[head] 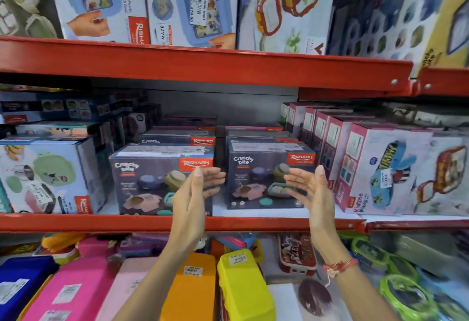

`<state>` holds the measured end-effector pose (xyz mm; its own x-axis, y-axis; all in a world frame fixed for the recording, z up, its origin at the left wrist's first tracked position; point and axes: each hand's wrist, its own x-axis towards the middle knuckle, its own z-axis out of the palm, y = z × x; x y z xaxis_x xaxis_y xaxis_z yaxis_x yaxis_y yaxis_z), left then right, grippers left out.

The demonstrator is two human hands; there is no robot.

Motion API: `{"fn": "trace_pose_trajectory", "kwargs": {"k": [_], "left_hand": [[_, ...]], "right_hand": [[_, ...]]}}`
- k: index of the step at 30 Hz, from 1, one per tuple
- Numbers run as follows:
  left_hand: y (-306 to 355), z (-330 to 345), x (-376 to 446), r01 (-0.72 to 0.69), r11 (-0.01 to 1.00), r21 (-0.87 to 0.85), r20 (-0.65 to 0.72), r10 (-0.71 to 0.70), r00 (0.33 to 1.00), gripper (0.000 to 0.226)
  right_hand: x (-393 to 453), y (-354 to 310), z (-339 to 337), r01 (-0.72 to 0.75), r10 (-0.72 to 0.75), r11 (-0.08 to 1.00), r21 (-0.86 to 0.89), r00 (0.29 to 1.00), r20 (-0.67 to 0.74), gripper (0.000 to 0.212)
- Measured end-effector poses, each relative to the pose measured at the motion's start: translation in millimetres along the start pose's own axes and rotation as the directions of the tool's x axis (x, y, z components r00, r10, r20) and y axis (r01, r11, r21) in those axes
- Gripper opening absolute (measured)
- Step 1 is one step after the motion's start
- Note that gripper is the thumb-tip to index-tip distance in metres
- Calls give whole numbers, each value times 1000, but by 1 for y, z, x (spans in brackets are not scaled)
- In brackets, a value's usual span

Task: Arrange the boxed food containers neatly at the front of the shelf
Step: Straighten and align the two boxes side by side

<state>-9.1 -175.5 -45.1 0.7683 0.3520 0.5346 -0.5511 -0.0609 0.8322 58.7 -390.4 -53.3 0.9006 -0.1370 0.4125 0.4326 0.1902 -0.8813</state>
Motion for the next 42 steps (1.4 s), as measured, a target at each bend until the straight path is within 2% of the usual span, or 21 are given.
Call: {"fn": "trace_pose_trajectory", "kwargs": {"k": [4,8,11,14,17,23,28,32,39,42], "left_hand": [[-15,26,-8,-11,994,105,64,4,998,43],[-30,40,-13,43,982,183,2,-44,999,54],[-37,49,-12,99,978,186,-24,-96,995,65],[-39,55,-8,188,977,100,-10,-188,982,75],[-37,57,-5,244,969,48,-1,-244,970,86],[-29,53,-15,230,971,59,-6,-230,973,83],[-24,48,-24,219,972,91,0,-220,976,76],[-23,44,-27,209,972,109,2,-211,977,75],[-18,40,-30,205,974,92,25,-208,978,75],[-18,40,-30,212,973,87,35,-216,976,75]], "right_hand": [[10,6,-23,8,-11,1000,-28,996,-84,53],[18,13,-35,50,-57,995,-83,994,-94,52],[26,19,-40,49,-56,989,-141,998,-43,50],[33,23,-43,-42,51,983,-180,998,48,65],[34,24,-44,-107,122,983,-149,988,95,68],[25,18,-54,-118,136,983,-141,982,128,82],[13,13,-57,-101,117,986,-130,985,128,68],[4,9,-57,-101,117,985,-138,987,112,65],[-5,5,-57,-89,107,981,-173,989,99,79],[-7,2,-56,-89,107,977,-193,991,83,76]]}}
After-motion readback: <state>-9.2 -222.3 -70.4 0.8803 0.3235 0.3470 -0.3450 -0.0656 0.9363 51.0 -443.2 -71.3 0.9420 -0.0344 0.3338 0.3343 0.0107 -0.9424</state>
